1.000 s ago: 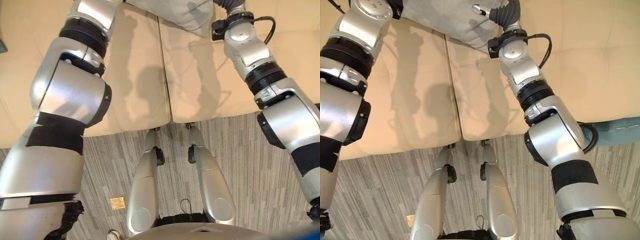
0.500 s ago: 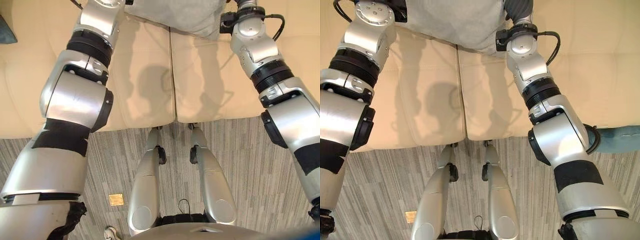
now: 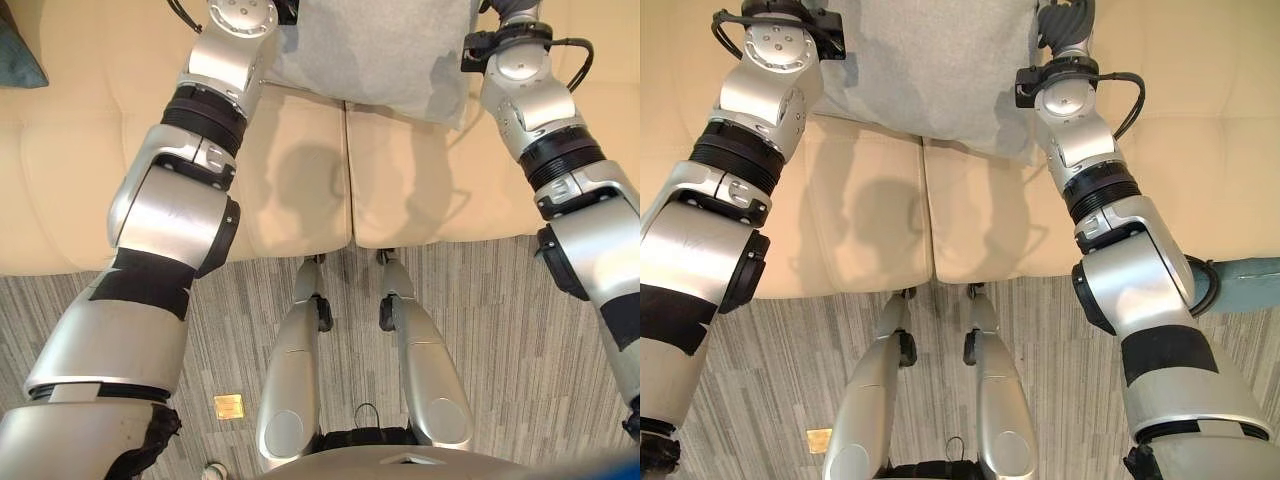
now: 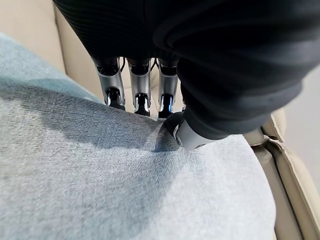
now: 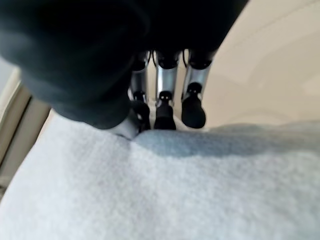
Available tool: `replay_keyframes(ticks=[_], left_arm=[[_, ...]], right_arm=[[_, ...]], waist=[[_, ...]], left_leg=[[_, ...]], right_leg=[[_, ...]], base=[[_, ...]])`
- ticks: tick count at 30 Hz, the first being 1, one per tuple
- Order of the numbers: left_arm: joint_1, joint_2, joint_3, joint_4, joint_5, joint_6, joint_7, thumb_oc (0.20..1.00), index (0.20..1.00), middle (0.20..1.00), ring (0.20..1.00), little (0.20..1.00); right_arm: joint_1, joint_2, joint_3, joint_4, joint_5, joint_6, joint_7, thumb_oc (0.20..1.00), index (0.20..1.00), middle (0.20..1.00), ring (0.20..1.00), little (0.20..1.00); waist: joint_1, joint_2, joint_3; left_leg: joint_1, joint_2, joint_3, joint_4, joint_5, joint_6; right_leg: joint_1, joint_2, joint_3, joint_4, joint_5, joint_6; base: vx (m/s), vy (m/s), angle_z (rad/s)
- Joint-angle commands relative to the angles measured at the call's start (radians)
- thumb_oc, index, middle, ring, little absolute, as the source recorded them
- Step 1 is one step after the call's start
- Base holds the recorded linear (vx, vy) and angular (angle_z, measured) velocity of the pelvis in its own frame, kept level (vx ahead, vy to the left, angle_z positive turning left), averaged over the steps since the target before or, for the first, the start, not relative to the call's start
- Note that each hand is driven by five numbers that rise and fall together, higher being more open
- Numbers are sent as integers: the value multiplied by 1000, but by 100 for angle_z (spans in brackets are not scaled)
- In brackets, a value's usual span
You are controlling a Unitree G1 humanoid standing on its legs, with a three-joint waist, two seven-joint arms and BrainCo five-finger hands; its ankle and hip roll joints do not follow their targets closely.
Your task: Pick up all the scattered cushions and arrange them neatly on the sofa.
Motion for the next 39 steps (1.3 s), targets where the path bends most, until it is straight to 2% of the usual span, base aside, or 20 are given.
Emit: replay_keyframes(ticks=[1,6,11,16,18,20,22,26,29,39], left_arm=[[-114,-51,11,-124,11,-153,47,200,200,200,200,200],[-102,-30,73,-222,109,-176,127,200,200,200,200,200],[-160,-13,75,-190,107,-202,176,200,200,200,200,200],[-169,1,91,-186,129,-200,199,200,200,200,200,200],[-208,15,45,-124,116,-186,182,200,200,200,200,200],[-242,28,16,-87,105,-186,177,200,200,200,200,200],[-270,45,-10,-60,84,-186,169,200,200,200,200,200],[-269,36,-9,-53,75,-187,159,200,200,200,200,200],[-260,-2,6,-60,51,-195,145,200,200,200,200,200],[-270,-53,-9,-37,29,-195,132,200,200,200,200,200]], right_arm=[[-196,54,-6,-141,-79,-136,-27,200,200,200,200,200],[-252,53,-25,-224,-199,-164,-106,200,200,200,200,200],[-408,17,109,-148,-335,-146,-157,200,200,200,200,200],[-431,9,93,-150,-393,-145,-217,200,200,200,200,200],[-448,13,120,-111,-384,-142,-211,200,200,200,200,200],[-461,25,134,-72,-359,-142,-202,200,200,200,200,200],[-461,39,153,-27,-322,-141,-177,200,200,200,200,200],[-463,46,178,14,-309,-137,-157,200,200,200,200,200],[-476,30,232,66,-315,-123,-135,200,200,200,200,200],[-478,7,259,148,-276,-107,-115,200,200,200,200,200]], waist=[[-21,-3,-5],[-30,-8,-5],[-34,-20,-5],[-41,-27,-5],[-44,-31,-5],[-44,-31,-5],[-44,-24,-5],[-41,-18,-5],[-32,-13,-5],[-24,-11,-5]], left_leg=[[120,4,-35,0,-152,-123],[101,3,-43,0,-140,-120],[90,11,-46,0,-148,-123],[63,13,-49,0,-147,-124],[46,13,-49,0,-133,-123],[46,16,-50,0,-141,-126],[32,15,-51,0,-136,-127],[26,13,-50,0,-136,-128],[16,12,-55,0,-135,-128],[-24,17,-68,0,-129,-128]], right_leg=[[69,-46,-14,4,-21,75],[51,-45,-12,4,-18,75],[45,-42,-11,4,-29,80],[21,-40,-10,4,-27,81],[7,-39,-11,4,-19,79],[9,-37,-11,4,-26,81],[-2,-40,-14,4,-24,83],[-10,-43,-18,4,-19,84],[-19,-47,-25,4,-15,85],[-58,-50,-33,4,-3,88]], base=[[0,0,0],[6,4,0],[7,-5,0],[2,-12,2],[-23,-33,6],[12,-18,9],[-21,9,2],[0,0,0],[0,0,0],[0,0,0]])
